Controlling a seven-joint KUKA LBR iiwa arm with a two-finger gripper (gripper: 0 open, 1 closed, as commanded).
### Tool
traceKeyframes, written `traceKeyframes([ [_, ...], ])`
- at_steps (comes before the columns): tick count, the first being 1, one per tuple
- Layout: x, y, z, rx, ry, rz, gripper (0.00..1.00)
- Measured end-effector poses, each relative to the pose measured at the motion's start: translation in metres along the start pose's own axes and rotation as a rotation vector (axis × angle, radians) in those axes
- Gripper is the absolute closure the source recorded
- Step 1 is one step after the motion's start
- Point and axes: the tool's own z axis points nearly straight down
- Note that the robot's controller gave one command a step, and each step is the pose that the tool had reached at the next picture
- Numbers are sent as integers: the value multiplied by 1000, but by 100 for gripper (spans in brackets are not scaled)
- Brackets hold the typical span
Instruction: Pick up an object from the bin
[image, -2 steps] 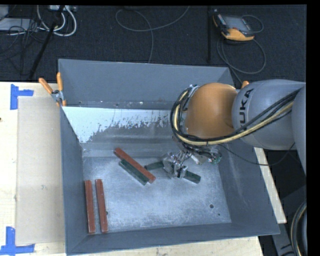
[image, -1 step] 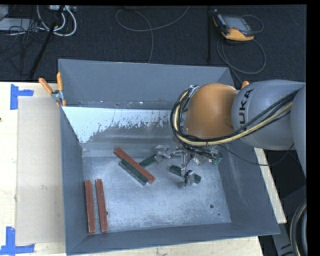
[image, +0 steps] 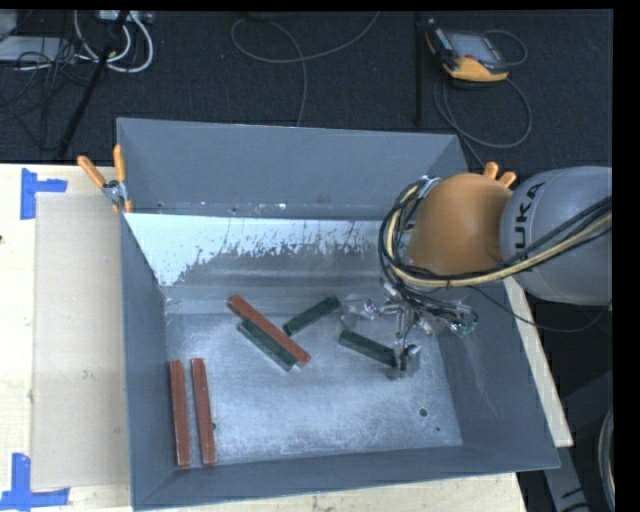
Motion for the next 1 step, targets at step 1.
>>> traceKeyframes([
  [1,-1,1,-1,-1,-2,1,100],
])
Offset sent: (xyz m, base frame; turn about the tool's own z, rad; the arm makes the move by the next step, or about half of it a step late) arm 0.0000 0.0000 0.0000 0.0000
